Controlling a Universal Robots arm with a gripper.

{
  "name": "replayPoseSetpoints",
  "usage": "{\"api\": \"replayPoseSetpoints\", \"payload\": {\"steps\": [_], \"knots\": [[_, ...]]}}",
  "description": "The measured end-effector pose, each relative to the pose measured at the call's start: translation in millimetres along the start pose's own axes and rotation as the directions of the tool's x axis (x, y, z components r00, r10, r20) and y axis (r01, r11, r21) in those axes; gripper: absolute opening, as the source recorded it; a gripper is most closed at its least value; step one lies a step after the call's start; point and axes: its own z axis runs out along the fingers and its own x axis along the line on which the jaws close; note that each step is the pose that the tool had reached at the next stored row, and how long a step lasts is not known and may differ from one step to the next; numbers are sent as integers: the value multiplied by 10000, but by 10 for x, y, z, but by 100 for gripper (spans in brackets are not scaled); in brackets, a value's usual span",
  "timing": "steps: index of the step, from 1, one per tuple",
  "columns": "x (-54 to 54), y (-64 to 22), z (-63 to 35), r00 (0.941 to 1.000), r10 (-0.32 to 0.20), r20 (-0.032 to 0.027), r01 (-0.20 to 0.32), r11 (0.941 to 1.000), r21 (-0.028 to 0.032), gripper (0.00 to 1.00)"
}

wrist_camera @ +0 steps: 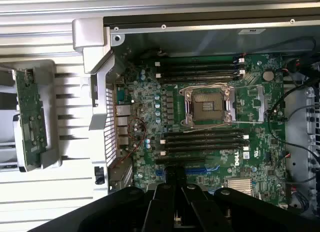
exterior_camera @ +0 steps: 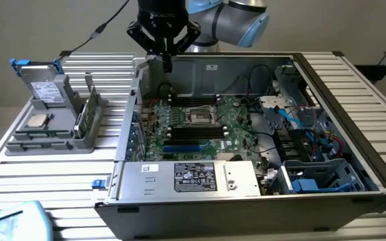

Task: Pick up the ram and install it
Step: 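Reach for the ram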

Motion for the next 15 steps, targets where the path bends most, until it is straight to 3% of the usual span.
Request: {"api": "replayPoseSetpoints", "payload": {"steps": [15], "knots": [[26, -2, -1, 10000, 0, -1, 0, 10000, 1, 10]]}}
